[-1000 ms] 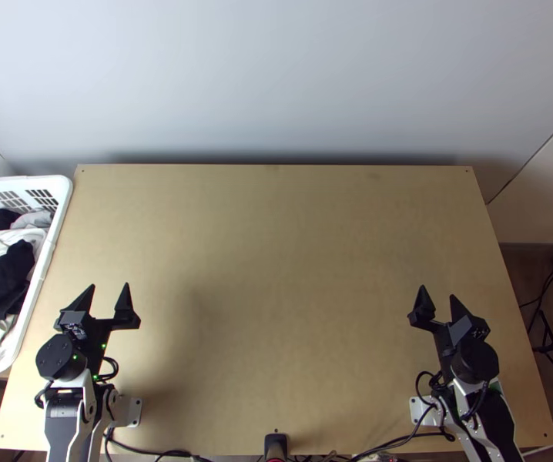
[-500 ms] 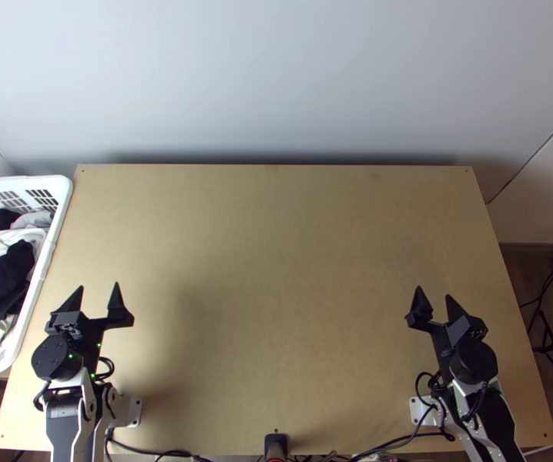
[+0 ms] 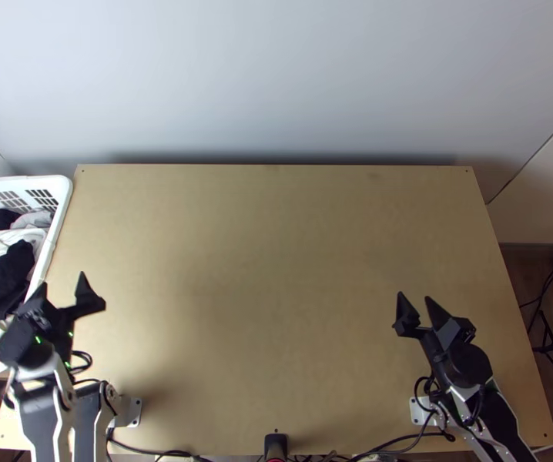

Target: Fold the t-shirt

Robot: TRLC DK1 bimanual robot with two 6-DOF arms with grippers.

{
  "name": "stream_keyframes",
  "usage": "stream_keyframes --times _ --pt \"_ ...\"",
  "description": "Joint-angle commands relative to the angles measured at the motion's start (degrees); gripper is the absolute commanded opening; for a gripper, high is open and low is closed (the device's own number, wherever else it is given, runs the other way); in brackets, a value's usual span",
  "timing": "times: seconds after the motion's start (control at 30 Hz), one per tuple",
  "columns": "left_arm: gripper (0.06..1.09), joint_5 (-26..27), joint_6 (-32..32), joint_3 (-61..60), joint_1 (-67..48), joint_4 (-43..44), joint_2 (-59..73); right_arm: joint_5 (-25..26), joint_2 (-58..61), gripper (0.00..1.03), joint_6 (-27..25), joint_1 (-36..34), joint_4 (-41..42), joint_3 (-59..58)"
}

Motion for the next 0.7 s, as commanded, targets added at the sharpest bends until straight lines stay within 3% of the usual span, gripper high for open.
stream_keyframes --times 0.0,0.2,0.37,0.47,0.6,0.67 --pt "1.04 -0.25 -1.8 16.42 4.67 -8.19 20.45 -0.35 -0.08 0.99 7.15 6.91 -3.48 0.33" --pt "1.04 -0.25 -3.38 28.99 12.84 -11.97 29.76 -0.7 -0.08 0.99 6.62 9.1 -6.64 0.59" --pt "1.04 -0.34 -3.55 36.02 19.35 -12.23 37.06 -1.32 -0.08 0.99 6.54 9.98 -4.18 0.94" --pt "1.04 -0.34 -1.97 37.78 24.36 -11.35 41.45 -2.55 -0.08 0.99 1.35 10.95 -3.3 1.91" --pt "1.04 -0.42 3.83 37.52 29.28 -10.74 48.48 -2.46 -0.08 0.99 0.03 10.42 -2.34 2.26" --pt "1.04 -0.42 6.9 37.25 31.74 -9.5 52.88 -2.29 0.01 0.99 -4.28 10.16 0.13 2.26"
